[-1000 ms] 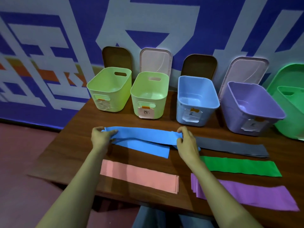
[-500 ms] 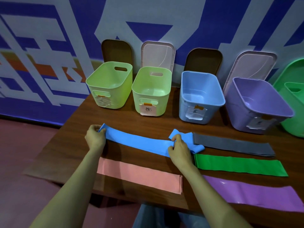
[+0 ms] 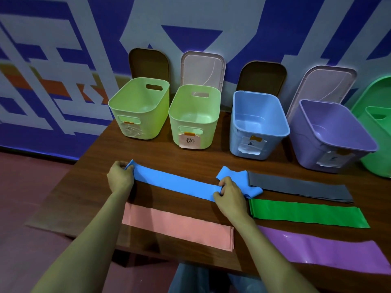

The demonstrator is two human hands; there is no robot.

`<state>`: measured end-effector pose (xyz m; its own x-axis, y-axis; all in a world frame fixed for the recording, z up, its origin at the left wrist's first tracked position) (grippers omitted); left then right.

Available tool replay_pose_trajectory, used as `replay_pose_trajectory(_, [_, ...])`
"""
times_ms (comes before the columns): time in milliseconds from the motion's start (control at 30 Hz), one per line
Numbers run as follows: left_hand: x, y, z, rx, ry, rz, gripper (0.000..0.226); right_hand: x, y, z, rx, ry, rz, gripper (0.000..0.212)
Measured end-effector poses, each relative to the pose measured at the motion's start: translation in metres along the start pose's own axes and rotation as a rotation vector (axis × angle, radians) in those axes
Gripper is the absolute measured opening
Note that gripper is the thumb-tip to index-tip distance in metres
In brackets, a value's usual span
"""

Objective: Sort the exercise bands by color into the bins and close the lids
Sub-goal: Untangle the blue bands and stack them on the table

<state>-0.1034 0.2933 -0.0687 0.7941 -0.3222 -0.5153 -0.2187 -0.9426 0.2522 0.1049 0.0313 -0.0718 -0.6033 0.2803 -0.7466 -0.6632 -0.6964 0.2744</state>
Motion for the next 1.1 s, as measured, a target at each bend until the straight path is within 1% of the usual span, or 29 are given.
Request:
replay_pose_trajectory(100, [0.001, -0.001, -0.003, -0.007, -0.056, 0.002, 0.019, -0.001, 0.000, 0.002, -0.009, 0.018, -0.005, 0.018])
replay_pose_trajectory(167, [0.003, 0.002, -0.007, 0.013, -0.152, 0.005, 0.023, -0.001, 0.001, 0.004, -0.014, 0.060, -0.010, 0.017])
replay_pose_trajectory(267, [0.006, 0.006, -0.016, 0.142, -0.454, -0.053, 0.031, 0.002, 0.004, 0.007, -0.006, 0.140, -0.014, 0.013])
replay_pose_trajectory(333, [0.009, 0.010, -0.021, 0.227, -0.631, -0.114, 0.029, 0.004, 0.006, 0.010, -0.009, 0.214, -0.035, 0.016])
replay_pose_trajectory(367, [0.012, 0.013, -0.023, 0.254, -0.676, -0.119, 0.026, 0.006, 0.007, 0.011, -0.013, 0.259, -0.046, 0.019])
replay_pose_trajectory(467, [0.032, 0.031, -0.032, 0.385, -0.711, -0.060, 0.020, 0.010, 0.010, 0.014, -0.025, 0.367, -0.071, 0.027])
replay_pose_trajectory(567, [0.066, 0.066, -0.045, 0.623, -0.719, 0.048, 0.021, 0.010, 0.014, 0.018, -0.044, 0.420, -0.085, 0.033])
replay_pose_trajectory(633, [0.090, 0.091, -0.050, 0.747, -0.729, 0.124, 0.019, 0.006, 0.018, 0.021, -0.068, 0.424, -0.082, 0.034])
replay_pose_trajectory(700, [0.109, 0.110, -0.054, 0.830, -0.759, 0.180, 0.018, -0.001, 0.022, 0.022, -0.100, 0.406, -0.088, 0.031])
replay_pose_trajectory(733, [0.117, 0.116, -0.055, 0.834, -0.778, 0.216, 0.018, -0.008, 0.024, 0.021, -0.114, 0.391, -0.109, 0.030])
replay_pose_trajectory(800, [0.131, 0.121, -0.055, 0.765, -0.835, 0.309, 0.024, -0.024, 0.027, 0.016, -0.115, 0.364, -0.158, 0.027])
replay_pose_trajectory(867, [0.139, 0.118, -0.057, 0.685, -0.866, 0.348, 0.030, -0.040, 0.027, 0.004, -0.071, 0.372, -0.174, 0.029])
replay_pose_trajectory(933, [0.142, 0.119, -0.063, 0.654, -0.866, 0.356, 0.032, -0.051, 0.024, -0.010, -0.018, 0.431, -0.148, 0.035])
replay_pose_trajectory(1033, [0.154, 0.129, -0.073, 0.701, -0.831, 0.373, 0.030, -0.057, 0.020, -0.024, 0.034, 0.527, -0.109, 0.042])
replay_pose_trajectory(1100, [0.168, 0.139, -0.080, 0.764, -0.768, 0.442, 0.030, -0.059, 0.017, -0.029, 0.046, 0.544, -0.121, 0.040])
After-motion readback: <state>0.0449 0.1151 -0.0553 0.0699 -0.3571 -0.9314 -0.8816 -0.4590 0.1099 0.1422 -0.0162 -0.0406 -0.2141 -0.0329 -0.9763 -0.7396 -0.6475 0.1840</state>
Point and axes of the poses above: each hand's wrist, its own y-axis away from the middle knuckle, its own x-axis out of the palm, z = x × y, the point moved 6 cm from there along -y, towards the middle knuckle, and after that the axes turned 13 degrees about z, right-handed, at the moved point
